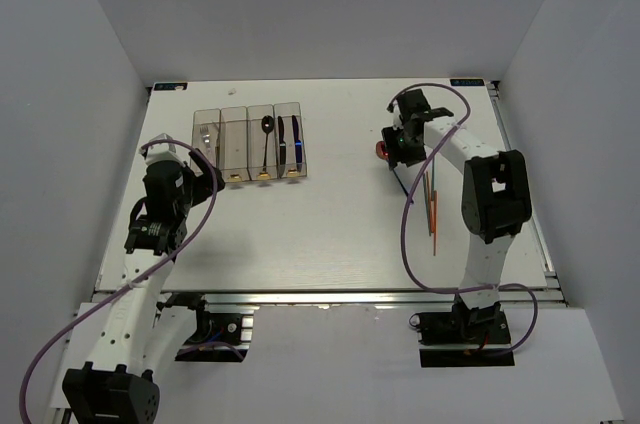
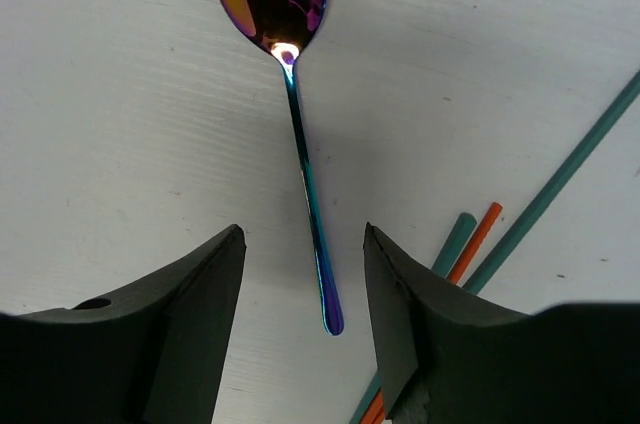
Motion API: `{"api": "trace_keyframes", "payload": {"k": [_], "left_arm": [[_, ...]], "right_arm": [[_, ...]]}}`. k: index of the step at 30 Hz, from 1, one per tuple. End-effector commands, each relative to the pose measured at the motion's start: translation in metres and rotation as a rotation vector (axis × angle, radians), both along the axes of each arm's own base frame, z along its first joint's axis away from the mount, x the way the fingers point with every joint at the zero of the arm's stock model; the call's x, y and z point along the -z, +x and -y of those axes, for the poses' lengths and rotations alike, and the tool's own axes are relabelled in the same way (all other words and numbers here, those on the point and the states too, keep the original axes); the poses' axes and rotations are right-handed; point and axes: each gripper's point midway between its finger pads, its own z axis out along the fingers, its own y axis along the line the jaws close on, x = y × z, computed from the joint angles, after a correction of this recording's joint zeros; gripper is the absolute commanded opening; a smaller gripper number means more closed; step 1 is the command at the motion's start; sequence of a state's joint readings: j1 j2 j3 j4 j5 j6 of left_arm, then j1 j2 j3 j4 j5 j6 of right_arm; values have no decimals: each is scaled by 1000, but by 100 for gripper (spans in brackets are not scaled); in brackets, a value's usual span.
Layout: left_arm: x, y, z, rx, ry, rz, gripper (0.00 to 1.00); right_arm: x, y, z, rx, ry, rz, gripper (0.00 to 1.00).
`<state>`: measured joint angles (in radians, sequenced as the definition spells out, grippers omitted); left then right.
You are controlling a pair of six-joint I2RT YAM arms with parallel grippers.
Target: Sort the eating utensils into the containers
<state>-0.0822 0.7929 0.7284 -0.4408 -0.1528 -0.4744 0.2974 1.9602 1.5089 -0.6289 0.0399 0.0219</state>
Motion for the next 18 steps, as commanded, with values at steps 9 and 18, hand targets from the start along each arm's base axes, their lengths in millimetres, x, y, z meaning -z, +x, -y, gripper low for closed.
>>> {"api": "trace_keyframes", "payload": {"k": [9, 18], "left_arm": [[3, 1, 2, 15, 3, -6, 98], [3, 2, 3, 18, 3, -8, 98]], "right_arm": [[27, 29, -10, -72, -65, -4, 40], [66, -5, -9, -91, -98, -160, 0]]}}
